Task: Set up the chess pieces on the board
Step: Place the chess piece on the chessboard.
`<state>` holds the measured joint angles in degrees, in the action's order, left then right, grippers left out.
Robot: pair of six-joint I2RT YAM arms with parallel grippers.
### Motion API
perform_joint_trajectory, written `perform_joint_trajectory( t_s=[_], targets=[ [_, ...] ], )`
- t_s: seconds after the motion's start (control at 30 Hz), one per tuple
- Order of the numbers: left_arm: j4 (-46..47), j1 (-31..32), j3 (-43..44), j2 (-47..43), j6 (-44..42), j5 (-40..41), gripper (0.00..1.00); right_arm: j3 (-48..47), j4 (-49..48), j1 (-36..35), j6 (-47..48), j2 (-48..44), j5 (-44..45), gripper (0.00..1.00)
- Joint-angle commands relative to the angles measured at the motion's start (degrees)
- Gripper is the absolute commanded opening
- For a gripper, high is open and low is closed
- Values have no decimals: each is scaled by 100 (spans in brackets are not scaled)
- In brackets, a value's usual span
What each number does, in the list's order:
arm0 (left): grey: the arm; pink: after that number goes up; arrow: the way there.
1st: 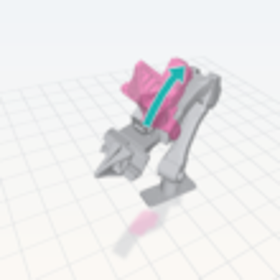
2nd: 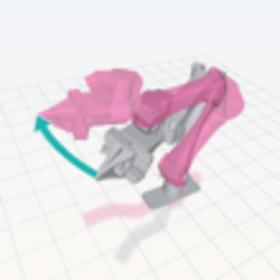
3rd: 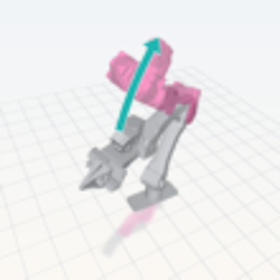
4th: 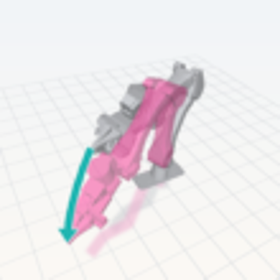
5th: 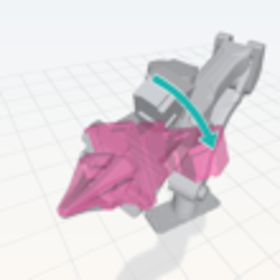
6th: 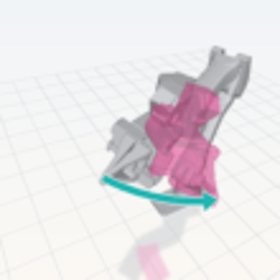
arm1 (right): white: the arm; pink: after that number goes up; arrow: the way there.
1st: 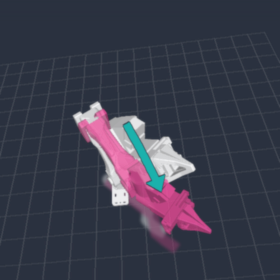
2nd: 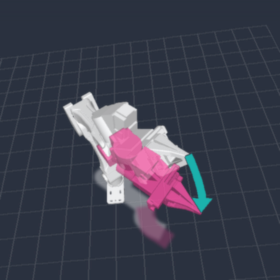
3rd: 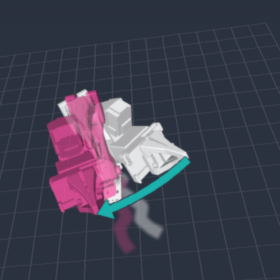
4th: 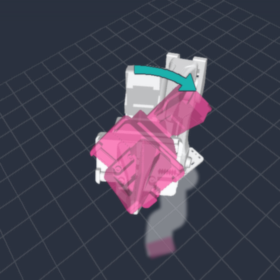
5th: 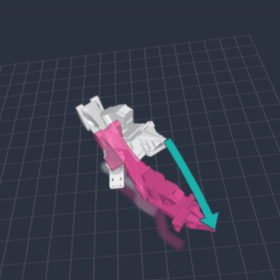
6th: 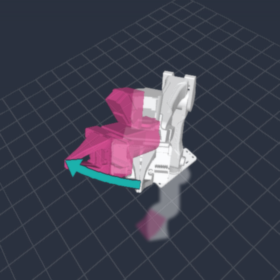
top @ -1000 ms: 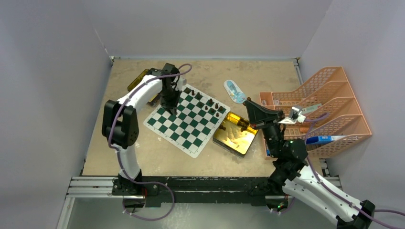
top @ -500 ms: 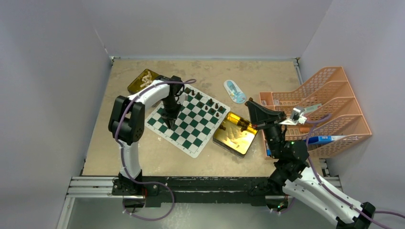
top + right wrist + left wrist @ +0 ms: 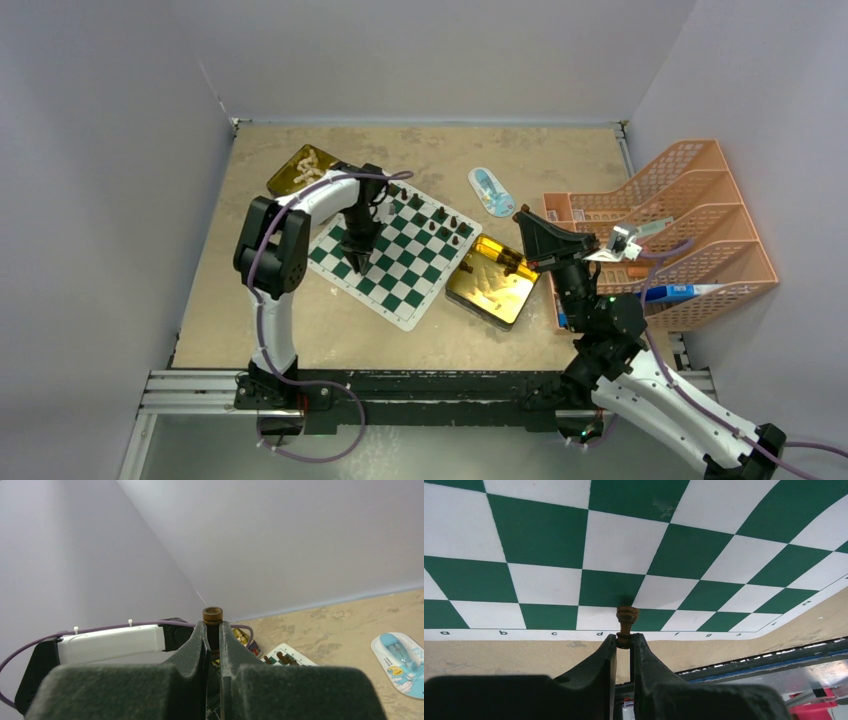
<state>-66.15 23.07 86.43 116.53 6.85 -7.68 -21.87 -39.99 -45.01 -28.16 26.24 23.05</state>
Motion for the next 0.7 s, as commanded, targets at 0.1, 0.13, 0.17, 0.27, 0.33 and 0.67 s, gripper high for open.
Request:
perform_joint_trajectory(
  t_s=[0.1, 0.13, 0.17, 0.27, 0.33, 0.67],
  targets=[
    [53, 57, 58, -91, 44, 71, 17, -90, -339, -25, 132, 60, 29, 0],
    [70, 57, 54, -99, 49, 88, 18, -90, -347, -23, 128, 65, 29, 0],
    [86, 57, 50, -113, 53, 95, 19, -90, -358, -25, 135, 61, 21, 0],
    [196, 57, 9, -207, 55, 120, 21, -81, -365, -20, 134, 61, -2, 0],
    [237, 57, 13, -247, 53, 128, 22, -81, -361, -25, 135, 59, 2, 0],
    [378, 57, -19, -456, 34, 14, 24, -63, -423, -24, 128, 106, -18, 0]
  ],
)
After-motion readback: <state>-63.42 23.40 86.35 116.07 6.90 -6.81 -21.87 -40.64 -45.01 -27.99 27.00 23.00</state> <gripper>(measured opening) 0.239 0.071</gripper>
